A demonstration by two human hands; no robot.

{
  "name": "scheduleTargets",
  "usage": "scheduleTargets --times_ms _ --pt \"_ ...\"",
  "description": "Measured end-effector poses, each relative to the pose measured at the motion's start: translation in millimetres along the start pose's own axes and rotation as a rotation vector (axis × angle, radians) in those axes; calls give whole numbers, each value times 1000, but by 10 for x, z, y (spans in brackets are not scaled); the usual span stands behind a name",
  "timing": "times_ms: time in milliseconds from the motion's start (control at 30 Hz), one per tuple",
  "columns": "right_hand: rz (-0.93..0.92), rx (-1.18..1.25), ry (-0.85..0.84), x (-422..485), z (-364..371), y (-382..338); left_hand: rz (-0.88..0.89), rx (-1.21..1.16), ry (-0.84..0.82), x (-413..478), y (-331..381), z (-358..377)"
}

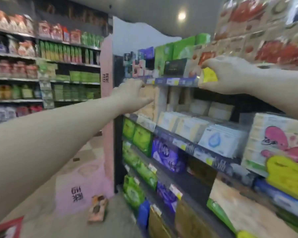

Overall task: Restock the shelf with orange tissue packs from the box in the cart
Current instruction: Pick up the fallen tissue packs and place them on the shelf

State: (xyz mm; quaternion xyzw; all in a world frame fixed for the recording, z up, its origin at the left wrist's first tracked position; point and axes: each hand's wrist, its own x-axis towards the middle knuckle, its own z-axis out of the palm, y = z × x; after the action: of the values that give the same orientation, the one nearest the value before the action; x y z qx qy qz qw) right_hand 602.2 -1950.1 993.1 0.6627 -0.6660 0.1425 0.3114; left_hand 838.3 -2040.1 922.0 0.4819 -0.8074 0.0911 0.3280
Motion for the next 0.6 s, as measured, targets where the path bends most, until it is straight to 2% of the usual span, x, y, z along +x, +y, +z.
scheduleTargets --times_ms 100,267,367,600 --pt "-106 37 -128 -74 314 -622 -99 77 -110 -321 -552 103" --pt "-199 85 -246 -14 1031 -1390 -238 178 -252 -894 -1326 488" --pt "-261 104 -357 -26 1575 -1787 -295 223 -373 -1184 -1705 816" --pt "-381 171 -566 231 3023 -2555 -418 244 -538 -1518 -2571 1654"
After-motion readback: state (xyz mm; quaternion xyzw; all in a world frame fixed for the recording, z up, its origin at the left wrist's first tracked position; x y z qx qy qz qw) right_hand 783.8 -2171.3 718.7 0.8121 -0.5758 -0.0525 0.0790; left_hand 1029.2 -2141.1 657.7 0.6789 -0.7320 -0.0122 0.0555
